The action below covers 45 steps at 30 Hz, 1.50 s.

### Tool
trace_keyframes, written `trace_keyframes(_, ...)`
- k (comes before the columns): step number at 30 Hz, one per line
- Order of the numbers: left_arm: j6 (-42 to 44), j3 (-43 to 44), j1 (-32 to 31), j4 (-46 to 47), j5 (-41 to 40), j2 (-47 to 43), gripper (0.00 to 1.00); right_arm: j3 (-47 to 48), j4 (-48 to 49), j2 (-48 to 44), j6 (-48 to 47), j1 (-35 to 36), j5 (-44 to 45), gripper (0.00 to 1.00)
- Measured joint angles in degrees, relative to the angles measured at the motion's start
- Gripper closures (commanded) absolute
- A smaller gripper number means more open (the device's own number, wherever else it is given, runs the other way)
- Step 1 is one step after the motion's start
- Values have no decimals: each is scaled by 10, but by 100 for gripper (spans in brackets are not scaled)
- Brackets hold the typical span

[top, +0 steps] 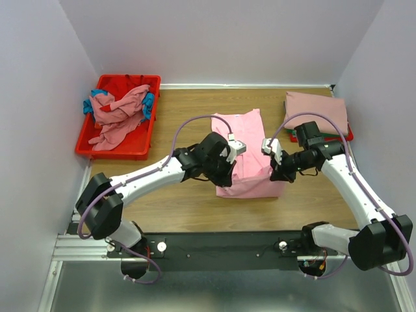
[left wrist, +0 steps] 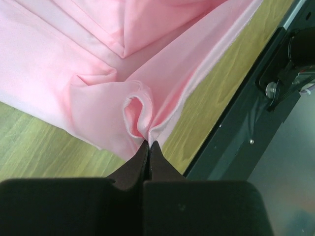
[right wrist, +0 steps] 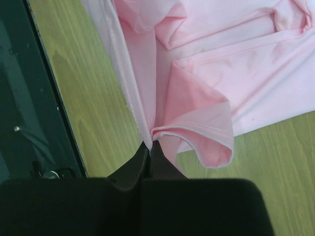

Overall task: Fold and stack the t-shirts
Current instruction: Fold the tshirt

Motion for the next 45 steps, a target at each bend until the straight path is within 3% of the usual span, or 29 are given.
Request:
trace_keyframes(9, -14, -80, -14, 22, 57, -60, 100, 1, -64, 0, -80, 37, 0, 100)
trace_keyframes(14, -27, -98, -30, 27, 75, -73, 100, -4, -92, 0, -109, 96, 9, 100)
trace_keyframes(18, -33, -98, -41, 29, 78, -73, 100, -19, -93, 0, -104, 151, 27, 100)
trace_keyframes(33, -37, -93, -42, 35, 66, -66, 100, 3, -91, 18, -69, 174, 118, 100)
trace_keyframes(40, -66, -159, -45, 56, 67, -82, 100, 7, -56, 53, -41, 264, 120, 100)
trace_keyframes(45, -104, -220, -49, 83, 69, -127, 100, 6, -45, 51, -33, 272, 122, 100)
